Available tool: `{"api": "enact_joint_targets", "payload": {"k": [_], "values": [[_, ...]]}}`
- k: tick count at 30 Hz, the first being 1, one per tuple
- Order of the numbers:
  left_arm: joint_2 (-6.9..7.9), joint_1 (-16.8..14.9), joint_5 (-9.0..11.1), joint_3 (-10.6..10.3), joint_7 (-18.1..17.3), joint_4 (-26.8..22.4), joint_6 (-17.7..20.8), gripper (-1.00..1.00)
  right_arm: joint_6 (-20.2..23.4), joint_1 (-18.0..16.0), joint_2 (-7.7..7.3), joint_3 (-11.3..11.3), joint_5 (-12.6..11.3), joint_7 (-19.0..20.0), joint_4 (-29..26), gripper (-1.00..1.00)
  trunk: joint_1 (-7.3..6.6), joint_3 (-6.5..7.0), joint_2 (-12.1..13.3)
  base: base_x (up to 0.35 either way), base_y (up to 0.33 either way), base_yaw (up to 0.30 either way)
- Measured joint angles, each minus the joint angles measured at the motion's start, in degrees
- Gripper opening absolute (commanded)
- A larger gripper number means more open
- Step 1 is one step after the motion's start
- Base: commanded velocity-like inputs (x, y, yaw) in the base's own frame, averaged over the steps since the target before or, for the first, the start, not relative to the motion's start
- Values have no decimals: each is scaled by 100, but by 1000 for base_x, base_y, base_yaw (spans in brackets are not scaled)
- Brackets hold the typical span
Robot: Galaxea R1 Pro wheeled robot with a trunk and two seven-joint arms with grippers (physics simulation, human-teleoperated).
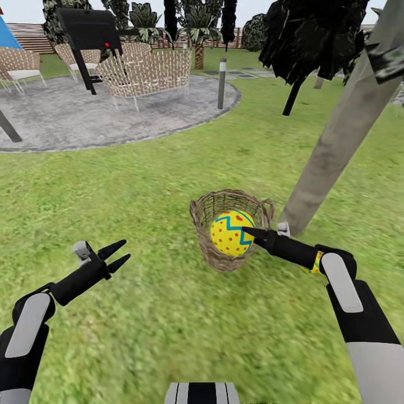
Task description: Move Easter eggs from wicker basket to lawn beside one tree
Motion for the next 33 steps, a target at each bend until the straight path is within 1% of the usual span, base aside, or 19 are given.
{"api": "enact_joint_targets", "payload": {"k": [3, 6, 7, 8, 10, 11, 13, 14, 16, 18, 19, 22, 23, 24, 26, 28, 30, 31, 33], "values": [[-6, 0, -8, -2, -4, 236, -6, 100, 2, 19, -12, -54, -4, 31, -14, -100, 0, 8, 0, 0, 0, -289], [-2, 0, 0, -2, -7, 312, -5, 100, 20, 60, -99, -530, -7, 267, -31, -100, 0, 17, 0, 0, 0, -289], [-3, 1, -4, -1, -7, 321, -5, 100, 21, 168, -191, -657, 11, 381, -33, -100, 0, 20, 0, 0, 0, -290], [-7, 0, -6, -6, -6, 325, -5, 100, 23, 234, -252, -708, 27, 420, -21, -100, 0, 22, 0, 0, 0, -289], [-18, 0, -7, -10, -3, 329, -12, 100, 6, 446, -273, -728, 90, 401, 4, -100, 0, 28, 0, 0, 0, -289], [-96, 1, -8, -17, -6, 331, -13, 100, -7, 639, -271, -727, 282, 385, 14, -100, 0, 30, 0, 0, 0, -290], [-139, 0, -2, -135, -14, 324, -6, 100, -3, 681, -272, -731, 705, 311, 87, -100, 0, 37, 0, 0, 0, -290], [-158, 0, -2, -287, -11, 321, -6, 100, -4, 686, -271, -731, 1010, 250, 114, -100, 0, 40, 0, 0, 0, -290], [-177, 0, 6, -519, -9, 311, -11, 100, -3, 689, -272, -732, 1316, 160, 136, -100, 0, 45, 0, 0, 0, -290], [-189, 0, 25, -617, -28, 270, -5, 100, -2, 689, -273, -736, 1438, -49, 189, -100, 0, 51, 0, 21, 0, -289], [-194, 0, 34, -634, -49, 257, -4, 100, -4, 689, -273, -739, 1462, -262, 205, -100, 0, 54, 0, 78, 0, -290], [-371, 0, 30, -647, -61, 242, 3, 100, -37, 689, -274, -733, 1527, -987, 238, -100, 0, 63, 0, 151, -25, -290], [-416, 0, 28, -696, -60, 240, 4, 100, -88, 689, -279, -735, 1679, -1321, 250, -100, 0, 65, 0, 211, -97, -290], [-426, 1, 27, -888, -64, 238, 1, 100, -120, 689, -279, -733, 1935, -1514, 256, -100, 0, 68, 0, 241, -110, -290], [-450, 1, 31, -1351, -61, 232, -10, 100, -393, 689, -274, -734, 2926, -1660, 318, -100, 0, 74, 0, 275, -134, -290], [-602, 1, 17, -1564, -39, 231, -12, 100, -631, 689, -272, -739, 3634, -1692, 350, -100, 0, 80, 0, 292, -153, -290], [-754, 0, 6, -1625, -21, 238, -8, 100, -695, 689, -273, -741, 3996, -1837, 352, -100, 0, 86, 0, 295, -157, -290], [-819, 1, 2, -1726, -18, 239, -6, 100, -711, 689, -268, -741, 4113, -2125, 350, -100, 0, 89, 0, 296, -157, -290], [-850, 0, 6, -2074, -17, 233, -11, 100, -713, 689, -265, -732, 4154, -2441, 345, -100, 0, 94, 0, 297, -158, -290]]}}
